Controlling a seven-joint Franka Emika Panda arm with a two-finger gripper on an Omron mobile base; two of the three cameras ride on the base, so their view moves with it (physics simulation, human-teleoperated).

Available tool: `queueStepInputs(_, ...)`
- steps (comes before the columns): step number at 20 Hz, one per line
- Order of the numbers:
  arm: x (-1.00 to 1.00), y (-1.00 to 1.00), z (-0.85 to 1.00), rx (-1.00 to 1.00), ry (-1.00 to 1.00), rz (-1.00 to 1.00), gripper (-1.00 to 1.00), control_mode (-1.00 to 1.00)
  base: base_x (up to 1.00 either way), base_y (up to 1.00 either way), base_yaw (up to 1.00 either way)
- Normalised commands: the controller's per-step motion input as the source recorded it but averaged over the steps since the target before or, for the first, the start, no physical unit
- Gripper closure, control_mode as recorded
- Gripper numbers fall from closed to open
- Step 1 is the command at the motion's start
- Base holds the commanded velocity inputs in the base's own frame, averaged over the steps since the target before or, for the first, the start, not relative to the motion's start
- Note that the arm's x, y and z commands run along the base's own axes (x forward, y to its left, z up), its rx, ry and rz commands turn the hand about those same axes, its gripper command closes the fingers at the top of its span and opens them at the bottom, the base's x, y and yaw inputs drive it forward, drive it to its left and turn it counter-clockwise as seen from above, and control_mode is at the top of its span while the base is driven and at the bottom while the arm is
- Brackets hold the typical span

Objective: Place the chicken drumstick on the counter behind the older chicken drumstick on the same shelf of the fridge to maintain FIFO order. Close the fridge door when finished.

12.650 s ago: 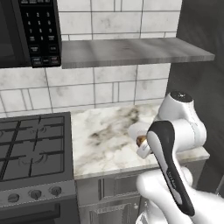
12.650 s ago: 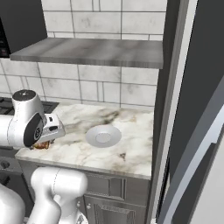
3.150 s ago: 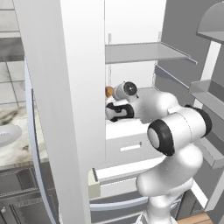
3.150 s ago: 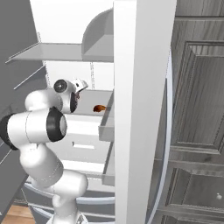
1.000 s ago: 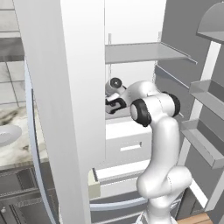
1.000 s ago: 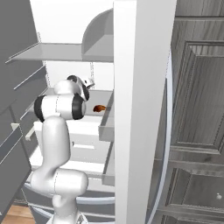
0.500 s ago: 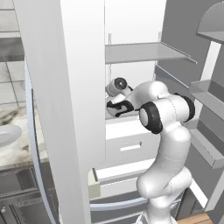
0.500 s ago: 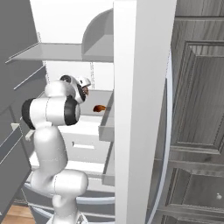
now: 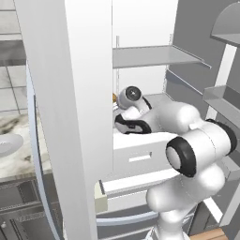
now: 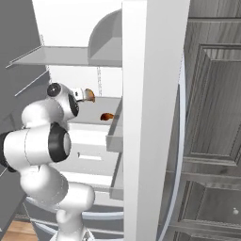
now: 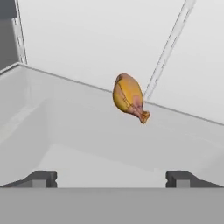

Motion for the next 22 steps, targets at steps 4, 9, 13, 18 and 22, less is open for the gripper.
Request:
queueStepInputs(4, -1.00, 0.00, 0.41, 0.15, 0.11, -0.15, -1.00, -1.00, 0.00, 0.00, 0.00)
queueStepInputs(9, -0.91, -0.13, 0.35, 0.10, 0.12, -0.11, -1.00, -1.00, 0.00, 0.00, 0.00)
queueStepInputs(13, -0.93, -0.21, 0.37, 0.11, 0.13, -0.08, -1.00, -1.00, 0.00, 0.00, 0.00)
queueStepInputs(18, -1.00, -0.33, 0.29, 0.16, 0.10, -0.06, -1.00, -1.00, 0.00, 0.00, 0.00)
queueStepInputs(22, -1.00, -0.34, 0.14, 0.15, 0.07, -0.04, -1.00, -1.00, 0.00, 0.00, 0.00)
